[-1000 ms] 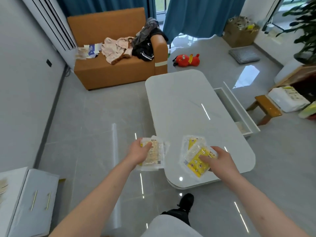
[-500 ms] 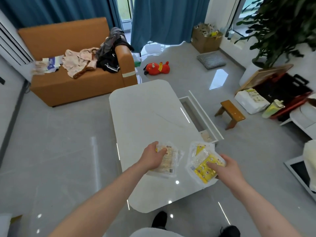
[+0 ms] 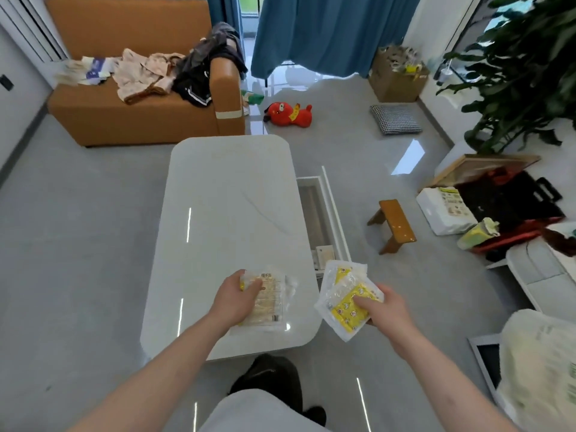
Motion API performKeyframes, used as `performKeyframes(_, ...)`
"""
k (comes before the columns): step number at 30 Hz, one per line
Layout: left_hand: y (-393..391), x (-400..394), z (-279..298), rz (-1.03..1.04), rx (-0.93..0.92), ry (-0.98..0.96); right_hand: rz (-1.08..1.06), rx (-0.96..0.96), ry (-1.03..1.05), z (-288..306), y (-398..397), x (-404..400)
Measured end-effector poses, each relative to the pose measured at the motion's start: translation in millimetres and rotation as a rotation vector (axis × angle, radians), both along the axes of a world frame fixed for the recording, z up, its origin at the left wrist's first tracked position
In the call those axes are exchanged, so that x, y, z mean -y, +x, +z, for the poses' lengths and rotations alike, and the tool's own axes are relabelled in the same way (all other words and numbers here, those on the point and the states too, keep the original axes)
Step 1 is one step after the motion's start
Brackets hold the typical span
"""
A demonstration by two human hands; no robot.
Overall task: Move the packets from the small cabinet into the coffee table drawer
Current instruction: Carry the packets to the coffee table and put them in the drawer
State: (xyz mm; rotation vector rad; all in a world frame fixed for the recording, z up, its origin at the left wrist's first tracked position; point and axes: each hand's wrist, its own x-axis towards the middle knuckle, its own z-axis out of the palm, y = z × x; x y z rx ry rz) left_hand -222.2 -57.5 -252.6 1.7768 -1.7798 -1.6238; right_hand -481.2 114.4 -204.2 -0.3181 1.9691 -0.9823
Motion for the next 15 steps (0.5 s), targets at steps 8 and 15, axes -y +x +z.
performKeyframes(8, -77.2, 3.4, -8.9, 0.204, -0.011, 0.019, 0.103, 0.010, 0.012, -15.2, -102.9, 34.6)
performKeyframes(15, -185.7, 52.0, -33.4, 0.185, -0.047, 0.092, 0.088, -0.025, 0.069, -19.5, -199.4, 52.1)
